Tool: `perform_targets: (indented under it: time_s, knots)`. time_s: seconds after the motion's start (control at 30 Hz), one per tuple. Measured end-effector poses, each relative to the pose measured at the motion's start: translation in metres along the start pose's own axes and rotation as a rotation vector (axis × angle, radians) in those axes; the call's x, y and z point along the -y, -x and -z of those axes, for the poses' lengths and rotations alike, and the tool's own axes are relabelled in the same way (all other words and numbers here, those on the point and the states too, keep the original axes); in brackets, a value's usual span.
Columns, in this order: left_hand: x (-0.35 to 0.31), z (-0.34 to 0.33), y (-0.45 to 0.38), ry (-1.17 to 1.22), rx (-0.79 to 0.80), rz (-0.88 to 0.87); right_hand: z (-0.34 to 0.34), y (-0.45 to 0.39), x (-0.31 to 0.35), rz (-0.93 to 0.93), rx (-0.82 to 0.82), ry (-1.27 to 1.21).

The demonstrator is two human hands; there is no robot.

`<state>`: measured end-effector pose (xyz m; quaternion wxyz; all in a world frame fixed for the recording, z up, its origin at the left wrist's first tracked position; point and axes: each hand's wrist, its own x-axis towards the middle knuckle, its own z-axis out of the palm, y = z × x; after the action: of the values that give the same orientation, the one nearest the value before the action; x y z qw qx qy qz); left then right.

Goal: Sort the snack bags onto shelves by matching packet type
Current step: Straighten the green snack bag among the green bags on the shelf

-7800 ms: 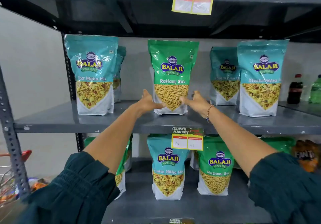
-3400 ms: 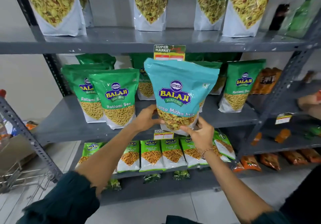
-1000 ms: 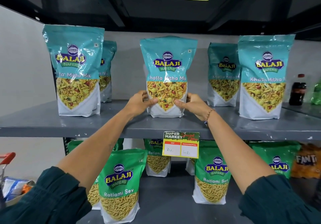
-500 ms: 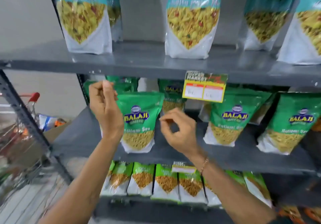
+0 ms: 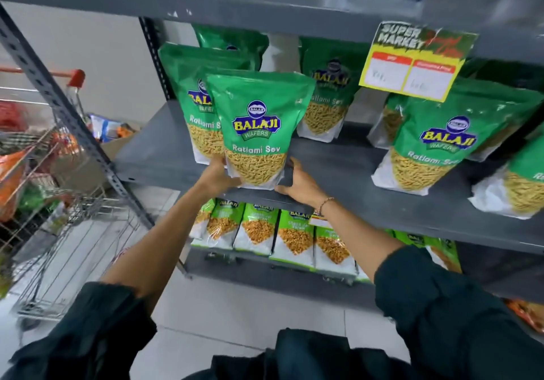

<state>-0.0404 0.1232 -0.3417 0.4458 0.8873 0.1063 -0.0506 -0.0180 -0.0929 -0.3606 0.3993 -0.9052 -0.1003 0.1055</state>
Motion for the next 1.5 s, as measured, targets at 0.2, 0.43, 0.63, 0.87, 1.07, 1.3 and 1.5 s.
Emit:
perform_targets:
  time_s: [0.2, 0.43, 0.63, 0.87, 1.07, 1.3, 1.5]
  knots:
    - [-0.005, -0.002, 0.002, -0.004, -0.085, -0.067, -0.004, -0.016, -0.003, -0.007, -0.075, -0.233]
    - [-0.039, -0.038, 0.002, -0.050, -0.111, -0.214, 0.028, 0.007, -0.025, -0.056, -0.161, -0.377]
    - [-0.079, -0.079, -0.020, 0.038, -0.031, -0.227, 0.074, 0.016, -0.056, -0.063, -0.278, -0.406]
    - [-0.098, -0.103, -0.033, 0.066, -0.003, -0.211, 0.093, 0.009, -0.077, -0.101, -0.281, -0.359]
    - [-0.094, -0.104, -0.033, 0.093, -0.028, -0.183, 0.092, 0.005, -0.073, -0.072, -0.261, -0.323]
    - [-0.094, -0.098, -0.037, 0.029, 0.027, -0.218, 0.092, 0.007, -0.070, -0.026, -0.264, -0.237]
    - [-0.094, -0.096, -0.039, -0.027, 0.064, -0.228, 0.093, 0.008, -0.068, -0.031, -0.256, -0.138]
